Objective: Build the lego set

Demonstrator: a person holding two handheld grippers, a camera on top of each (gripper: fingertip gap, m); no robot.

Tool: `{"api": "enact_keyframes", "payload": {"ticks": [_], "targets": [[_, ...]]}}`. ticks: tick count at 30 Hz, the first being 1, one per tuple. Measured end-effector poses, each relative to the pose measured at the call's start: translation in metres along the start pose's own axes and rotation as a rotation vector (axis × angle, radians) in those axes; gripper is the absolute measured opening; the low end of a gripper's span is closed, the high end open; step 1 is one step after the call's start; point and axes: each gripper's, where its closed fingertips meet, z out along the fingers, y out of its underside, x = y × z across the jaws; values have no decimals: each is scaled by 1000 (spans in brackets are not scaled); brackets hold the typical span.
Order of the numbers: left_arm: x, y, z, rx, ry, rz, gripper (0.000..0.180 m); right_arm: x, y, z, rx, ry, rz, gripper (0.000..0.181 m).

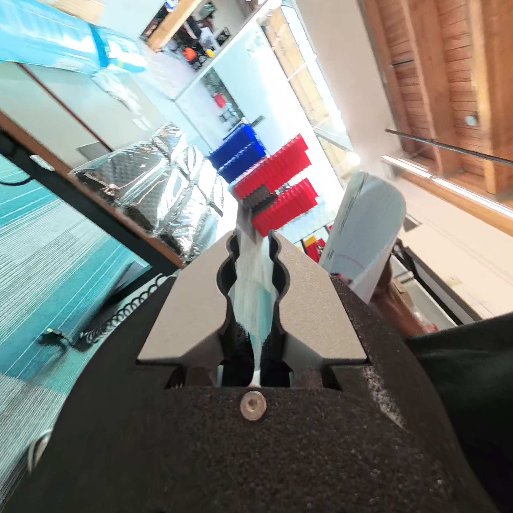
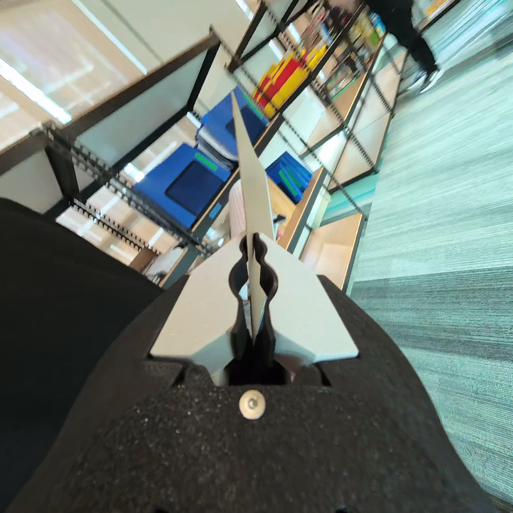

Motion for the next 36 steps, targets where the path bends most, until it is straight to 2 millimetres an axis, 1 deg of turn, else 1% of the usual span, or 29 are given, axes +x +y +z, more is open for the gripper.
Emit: {"api": "enact_keyframes", "payload": {"ticks": [2, 4, 7, 9, 10, 14, 16, 20, 22, 24, 26, 28, 31, 33, 36], "targets": [[-14, 3, 5, -7, -60, -24, 18, 31, -20, -9, 48, 32, 27, 0], [-23, 5, 9, 0, -98, -54, 17, 64, -41, -14, 82, 46, 51, 0], [-33, 5, 12, 16, -128, -108, 15, 121, -77, -7, 125, 25, 133, 0], [-41, 3, 15, 11, -141, -122, 15, 167, -96, 5, 107, 40, 152, 0], [-48, 1, 17, 6, -148, -125, 15, 190, -104, 14, 88, 44, 166, 0], [-76, -23, 27, 1, -140, -136, 14, 290, -134, 56, -33, 128, 203, 0], [-92, -38, 32, -5, -150, -134, 14, 341, -141, 80, -134, 190, 228, 0], [-116, -80, 44, 35, -153, -145, 12, 429, -154, 127, -291, 245, 305, 0], [-125, -92, 49, 20, -171, -135, 12, 469, -153, 144, -384, 275, 327, 0], [-134, -102, 51, -3, -206, -120, 11, 510, -150, 157, -462, 330, 339, 0], [-143, -107, 52, -14, -244, -119, 11, 551, -147, 162, -557, 389, 319, 0], [-152, -111, 53, -7, -285, -125, 11, 588, -149, 164, -641, 441, 268, 1], [-166, -118, 58, 27, -346, -158, 11, 633, -154, 164, -751, 488, 201, 0], [-174, -124, 69, 46, -363, -186, 10, 658, -157, 164, -809, 511, 148, 0], [-186, -127, 98, 0, -379, -190, 10, 693, -155, 159, -895, 544, 88, 3]]}}
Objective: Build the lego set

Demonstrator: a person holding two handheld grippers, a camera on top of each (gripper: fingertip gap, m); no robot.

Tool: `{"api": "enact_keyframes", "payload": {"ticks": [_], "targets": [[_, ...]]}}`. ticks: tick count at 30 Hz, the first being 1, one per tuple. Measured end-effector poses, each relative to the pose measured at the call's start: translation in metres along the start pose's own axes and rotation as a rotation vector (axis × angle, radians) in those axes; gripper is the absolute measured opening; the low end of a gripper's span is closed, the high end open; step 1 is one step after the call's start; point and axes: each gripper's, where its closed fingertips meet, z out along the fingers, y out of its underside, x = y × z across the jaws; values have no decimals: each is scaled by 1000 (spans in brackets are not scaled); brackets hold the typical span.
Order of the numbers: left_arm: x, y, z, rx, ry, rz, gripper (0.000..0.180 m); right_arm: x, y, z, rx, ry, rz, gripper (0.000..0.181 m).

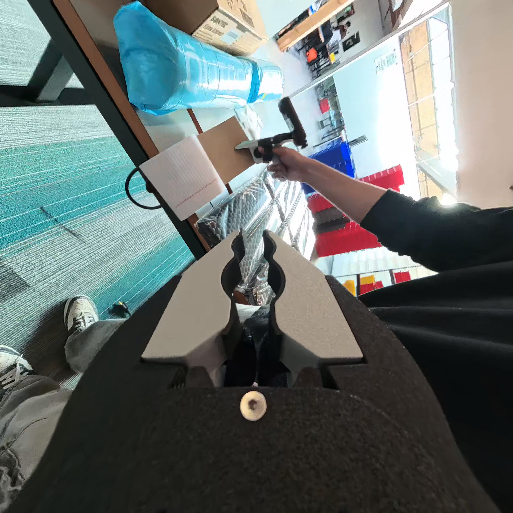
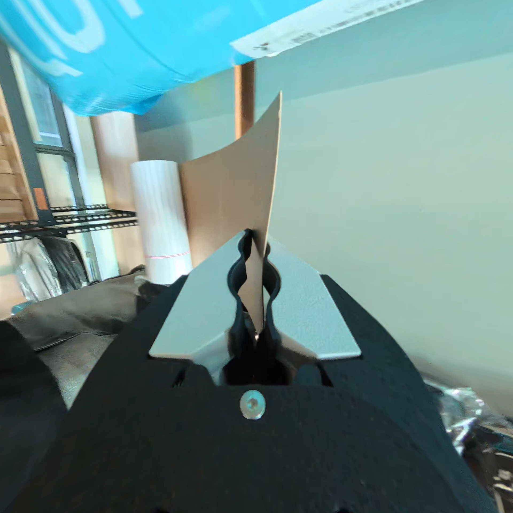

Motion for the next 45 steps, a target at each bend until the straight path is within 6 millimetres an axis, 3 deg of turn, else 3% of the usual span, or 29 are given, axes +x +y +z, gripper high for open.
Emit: {"api": "enact_keyframes", "payload": {"ticks": [3, 6, 8, 11, 14, 15, 17, 20, 22, 26, 29, 32, 37, 42, 45], "targets": [[-12, 2, 42, -75, -32, 21, 11, 18, -2, 9, -8, 12, -21, 11], [-42, 11, 96, -162, -65, 23, 21, 24, -3, 7, 46, -38, -28, 23], [-64, 19, 132, -226, -79, 12, 25, 38, 2, 0, 74, -27, -11, 27], [-81, 16, 176, -237, -78, -35, 29, 64, 9, -27, 126, 56, 8, 29], [-103, 17, 209, -250, -120, -54, 38, 66, 10, -56, 190, 173, -65, 34], [-111, 20, 220, -261, -125, -71, 45, 59, 11, -61, 197, 199, -93, 36], [-126, 32, 241, -300, -133, -111, 57, 22, 15, -54, 217, 147, -127, 41], [-131, 42, 268, -314, -81, -209, 62, -43, 46, -17, 97, 63, -268, 58], [-130, 38, 280, -288, -65, -243, 61, -65, 62, 4, 51, 133, -391, 70], [-119, 34, 286, -281, -44, -222, 58, -75, 89, 39, -43, 276, -585, 84], [-113, 38, 279, -301, -40, -184, 55, -69, 82, 49, -31, 365, -614, 81], [-110, 37, 267, -280, -33, -197, 51, -65, 70, 52, 29, 382, -594, 64], [-109, 39, 241, -254, -37, -201, 47, -62, 69, 49, 93, 270, -432, 34], [-116, 43, 213, -231, -64, -211, 46, -41, 71, 36, 173, 227, -194, 30], [-121, 48, 201, -226, -81, -222, 46, -30, 76, 29, 183, 269, -148, 30]]}}
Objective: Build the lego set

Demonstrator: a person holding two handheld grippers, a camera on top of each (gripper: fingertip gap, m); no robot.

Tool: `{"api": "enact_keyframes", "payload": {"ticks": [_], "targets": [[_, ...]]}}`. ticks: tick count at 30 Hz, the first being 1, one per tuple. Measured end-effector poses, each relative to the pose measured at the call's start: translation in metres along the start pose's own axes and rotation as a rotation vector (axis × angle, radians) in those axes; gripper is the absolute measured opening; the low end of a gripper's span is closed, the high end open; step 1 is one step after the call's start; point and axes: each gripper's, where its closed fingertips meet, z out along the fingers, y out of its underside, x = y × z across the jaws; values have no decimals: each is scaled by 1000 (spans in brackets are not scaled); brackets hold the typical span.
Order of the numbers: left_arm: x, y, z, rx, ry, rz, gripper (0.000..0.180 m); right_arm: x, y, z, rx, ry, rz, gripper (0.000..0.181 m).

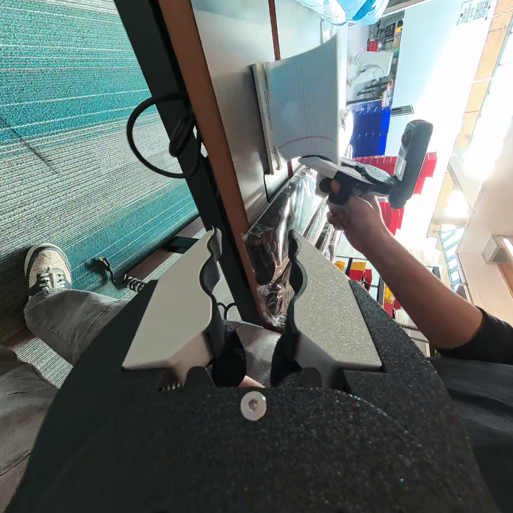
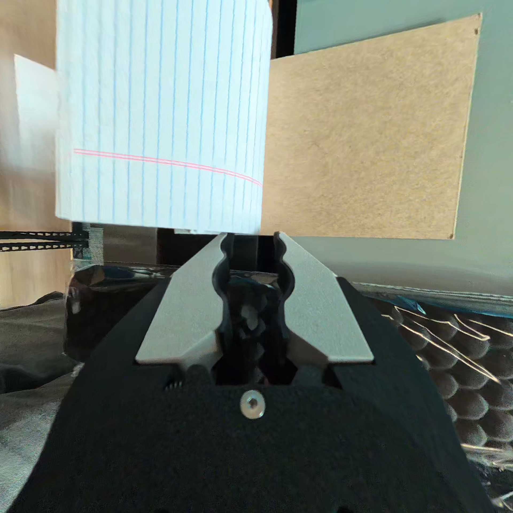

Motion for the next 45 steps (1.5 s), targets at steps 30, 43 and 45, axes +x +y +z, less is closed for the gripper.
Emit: {"api": "enact_keyframes", "payload": {"ticks": [30, 43, 45], "targets": [[-1, 38, -217, 352, -331, 195, 42, -142, -63, -43, 94, -134, -164, 50], [-33, 68, -254, 407, -349, 101, 42, -90, -43, 12, -97, 15, -164, 83], [-34, 69, -242, 345, -358, 129, 42, -73, -37, 23, -153, 57, -207, 88]]}}
